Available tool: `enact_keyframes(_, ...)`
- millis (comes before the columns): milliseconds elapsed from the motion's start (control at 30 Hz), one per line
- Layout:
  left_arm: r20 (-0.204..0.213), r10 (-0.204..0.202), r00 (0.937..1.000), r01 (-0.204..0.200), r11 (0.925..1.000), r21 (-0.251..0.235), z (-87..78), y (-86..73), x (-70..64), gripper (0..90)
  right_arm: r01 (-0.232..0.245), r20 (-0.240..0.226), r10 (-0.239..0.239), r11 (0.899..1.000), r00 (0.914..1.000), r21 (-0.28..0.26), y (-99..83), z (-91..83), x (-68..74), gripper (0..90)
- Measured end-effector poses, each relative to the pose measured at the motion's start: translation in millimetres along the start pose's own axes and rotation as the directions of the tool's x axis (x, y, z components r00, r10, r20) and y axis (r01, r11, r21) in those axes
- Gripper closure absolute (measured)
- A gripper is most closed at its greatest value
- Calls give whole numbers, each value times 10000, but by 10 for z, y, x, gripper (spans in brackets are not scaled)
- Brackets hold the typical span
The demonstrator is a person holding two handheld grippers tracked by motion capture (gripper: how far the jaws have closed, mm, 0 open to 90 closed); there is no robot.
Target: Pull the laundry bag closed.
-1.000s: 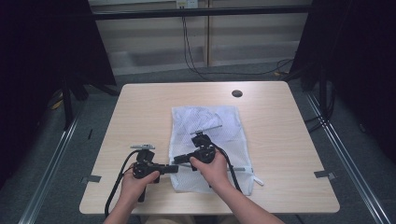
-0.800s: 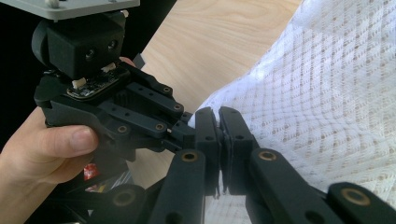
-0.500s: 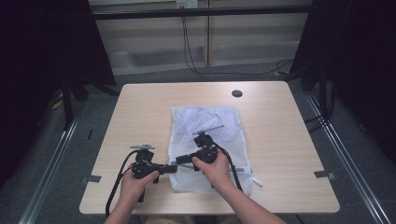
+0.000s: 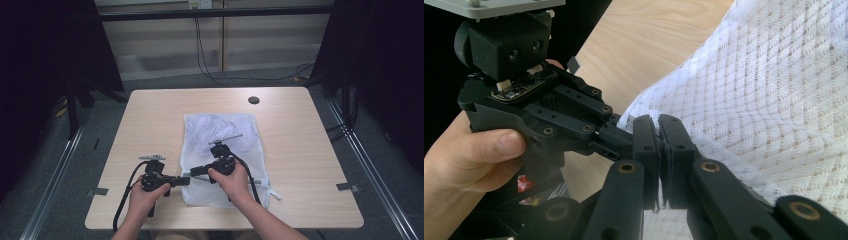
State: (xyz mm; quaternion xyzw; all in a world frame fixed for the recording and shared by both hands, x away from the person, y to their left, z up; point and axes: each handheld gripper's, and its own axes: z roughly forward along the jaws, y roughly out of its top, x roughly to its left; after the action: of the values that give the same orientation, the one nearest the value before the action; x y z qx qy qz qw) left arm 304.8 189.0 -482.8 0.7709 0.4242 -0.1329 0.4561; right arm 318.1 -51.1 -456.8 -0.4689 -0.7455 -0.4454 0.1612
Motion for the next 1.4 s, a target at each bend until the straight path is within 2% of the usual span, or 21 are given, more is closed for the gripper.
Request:
enact_keyframes(167, -50, -1, 10000, 1, 10000, 11, -17, 2, 13, 877, 52, 91, -52, 10000, 9999, 22, -3, -13, -10, 870)
enact_keyframes(200, 42, -49, 10000, 49, 10000, -3, -22, 4, 14, 876, 1, 105, -1, 10000, 9999, 18, -3, -22, -16, 869)
enact_keyframes(500, 86, -86, 9999, 86, 10000, 11, -21, 5, 13, 877, -9, -41, 9, 10000, 10000, 23, -14, -54, -43, 870)
enact_keyframes(567, 66, -26, 10000, 26, 10000, -25, -32, 8, 24, 877, 43, 107, -43, 10000, 9999, 3, -19, -59, -54, 870)
enact_keyframes(700, 131, -110, 9999, 111, 9999, -111, -33, 9, 21, 877, -84, 75, 85, 10000, 9999, -17, -26, -100, -95, 869)
enact_keyframes(1300, 205, -189, 9996, 190, 9998, -21, -36, 10, 21, 877, -26, 11, 26, 10000, 10000, 16, -35, -114, -101, 870)
enact_keyframes(1400, 155, -249, 9996, 250, 9997, -79, -56, 10, 35, 878, 25, 168, -25, 10000, 9999, 52, -35, -133, -115, 869)
